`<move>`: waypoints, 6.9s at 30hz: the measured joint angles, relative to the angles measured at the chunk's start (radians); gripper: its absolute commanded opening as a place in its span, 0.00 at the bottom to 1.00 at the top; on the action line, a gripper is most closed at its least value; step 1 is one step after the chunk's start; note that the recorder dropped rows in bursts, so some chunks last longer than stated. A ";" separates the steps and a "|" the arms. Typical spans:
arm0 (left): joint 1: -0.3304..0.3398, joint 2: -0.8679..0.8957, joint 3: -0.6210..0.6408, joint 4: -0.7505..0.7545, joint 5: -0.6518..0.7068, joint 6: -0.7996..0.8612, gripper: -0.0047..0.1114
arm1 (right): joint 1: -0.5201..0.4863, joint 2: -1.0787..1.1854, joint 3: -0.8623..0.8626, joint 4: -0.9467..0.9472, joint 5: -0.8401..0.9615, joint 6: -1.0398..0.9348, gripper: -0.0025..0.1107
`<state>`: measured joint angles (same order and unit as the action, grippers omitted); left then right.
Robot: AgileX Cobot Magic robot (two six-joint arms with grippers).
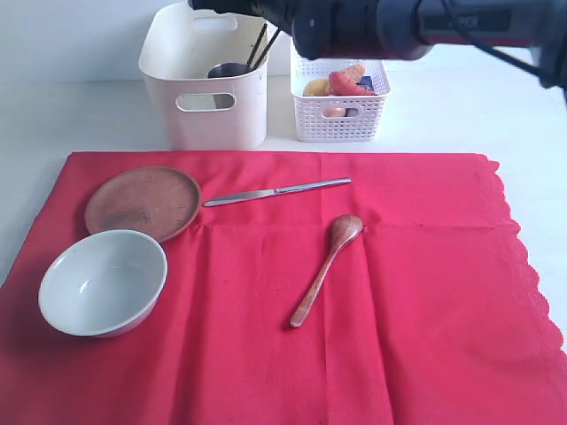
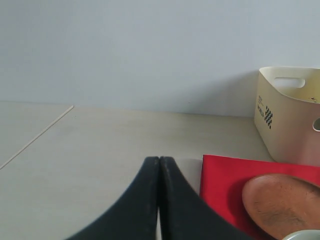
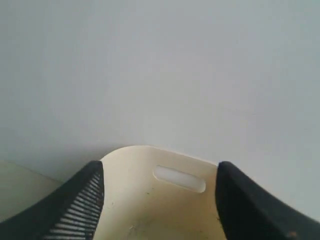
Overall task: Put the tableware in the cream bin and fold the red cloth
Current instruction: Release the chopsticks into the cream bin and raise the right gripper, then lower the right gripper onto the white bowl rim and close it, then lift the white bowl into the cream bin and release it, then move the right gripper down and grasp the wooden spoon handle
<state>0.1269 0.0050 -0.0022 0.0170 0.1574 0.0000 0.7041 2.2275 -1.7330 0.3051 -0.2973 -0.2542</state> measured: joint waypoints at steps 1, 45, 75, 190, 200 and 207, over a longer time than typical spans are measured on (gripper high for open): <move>0.000 0.000 0.000 0.000 0.000 0.000 0.05 | 0.000 -0.018 0.000 0.000 0.038 0.000 0.57; 0.000 0.000 0.000 0.000 0.000 0.000 0.05 | 0.180 -0.361 0.173 -0.097 0.978 -0.026 0.14; 0.000 0.000 0.000 0.000 0.000 0.000 0.05 | 0.331 -0.007 0.177 -0.026 0.774 0.020 0.55; 0.000 0.000 0.000 0.000 0.000 0.000 0.05 | 0.029 -0.451 0.179 -0.135 0.821 -0.165 0.22; 0.000 0.000 0.000 0.000 0.000 0.000 0.05 | 0.029 -0.419 0.179 -0.249 1.367 -0.474 0.03; 0.000 0.000 0.000 0.000 0.000 0.000 0.05 | 0.029 -0.350 0.179 -0.319 1.482 -0.552 0.32</move>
<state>0.1269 0.0050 -0.0022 0.0170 0.1574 0.0000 0.7333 1.8773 -1.5541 -0.0138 1.1849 -0.8060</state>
